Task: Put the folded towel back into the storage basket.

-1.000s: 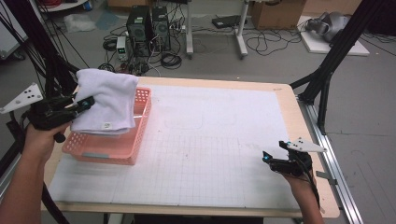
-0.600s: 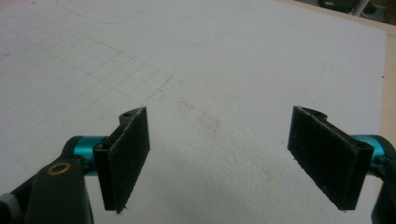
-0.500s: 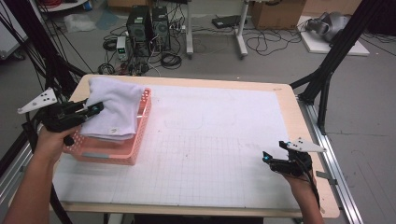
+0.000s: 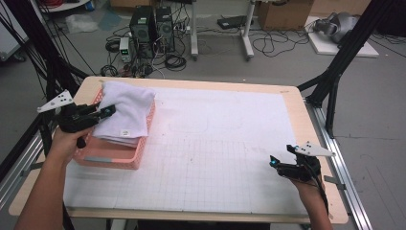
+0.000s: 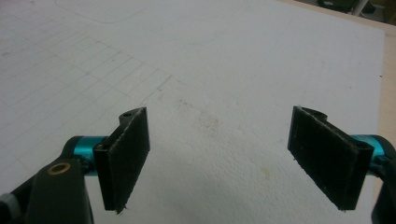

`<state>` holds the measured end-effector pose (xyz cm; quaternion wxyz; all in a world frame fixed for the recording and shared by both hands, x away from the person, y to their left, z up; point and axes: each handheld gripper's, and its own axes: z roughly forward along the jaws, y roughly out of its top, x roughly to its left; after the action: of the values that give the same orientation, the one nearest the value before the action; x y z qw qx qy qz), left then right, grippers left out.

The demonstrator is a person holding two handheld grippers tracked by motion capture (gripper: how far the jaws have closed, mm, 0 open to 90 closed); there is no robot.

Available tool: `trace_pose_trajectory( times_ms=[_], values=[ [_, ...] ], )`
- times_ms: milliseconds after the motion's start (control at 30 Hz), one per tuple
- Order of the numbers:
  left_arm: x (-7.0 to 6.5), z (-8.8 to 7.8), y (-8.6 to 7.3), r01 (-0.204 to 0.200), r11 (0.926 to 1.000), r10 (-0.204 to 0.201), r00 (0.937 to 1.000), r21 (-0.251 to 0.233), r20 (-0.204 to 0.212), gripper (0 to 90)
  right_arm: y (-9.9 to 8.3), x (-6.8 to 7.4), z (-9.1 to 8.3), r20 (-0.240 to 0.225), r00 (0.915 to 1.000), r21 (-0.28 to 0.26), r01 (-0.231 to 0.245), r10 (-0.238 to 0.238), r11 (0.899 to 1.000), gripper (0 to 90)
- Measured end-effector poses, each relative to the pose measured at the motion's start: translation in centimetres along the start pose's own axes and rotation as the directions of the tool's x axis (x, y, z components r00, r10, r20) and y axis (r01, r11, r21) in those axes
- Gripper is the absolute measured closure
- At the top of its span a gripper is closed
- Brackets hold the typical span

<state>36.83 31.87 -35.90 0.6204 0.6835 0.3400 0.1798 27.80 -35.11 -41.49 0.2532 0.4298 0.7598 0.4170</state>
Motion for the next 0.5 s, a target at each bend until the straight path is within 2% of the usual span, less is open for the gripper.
trace_pose_trajectory(
  times_ms=[67, 267, 367, 500],
  values=[
    [0.28, -0.11, -0.21, 0.014, 0.9998, -0.013, 0.9997, 0.012, -0.019, 67.9, 0.0, 0.04, 0.03, 0.0, 1.0, 0.003, 0.001, -0.001, 1.0, 19.6],
    [0.97, -0.8, -0.43, 0.015, 0.9987, -0.012, 0.9978, 0.048, -0.066, 68.0, -0.01, -0.01, -0.01, 0.002, 1.0, -0.001, 0.002, -0.002, 1.0, 19.6],
    [1.02, -0.91, -0.62, 0.011, 0.9977, -0.007, 0.9974, 0.067, -0.071, 68.1, -0.01, 0.0, 0.0, 0.001, 1.0, 0.001, 0.001, -0.001, 1.0, 19.6],
    [0.96, -0.84, -0.87, 0.01, 0.9978, -0.006, 0.9987, 0.066, -0.051, 68.1, 0.0, 0.01, 0.0, 0.002, 1.0, 0.002, 0.001, -0.001, 1.0, 19.6]
  ],
)
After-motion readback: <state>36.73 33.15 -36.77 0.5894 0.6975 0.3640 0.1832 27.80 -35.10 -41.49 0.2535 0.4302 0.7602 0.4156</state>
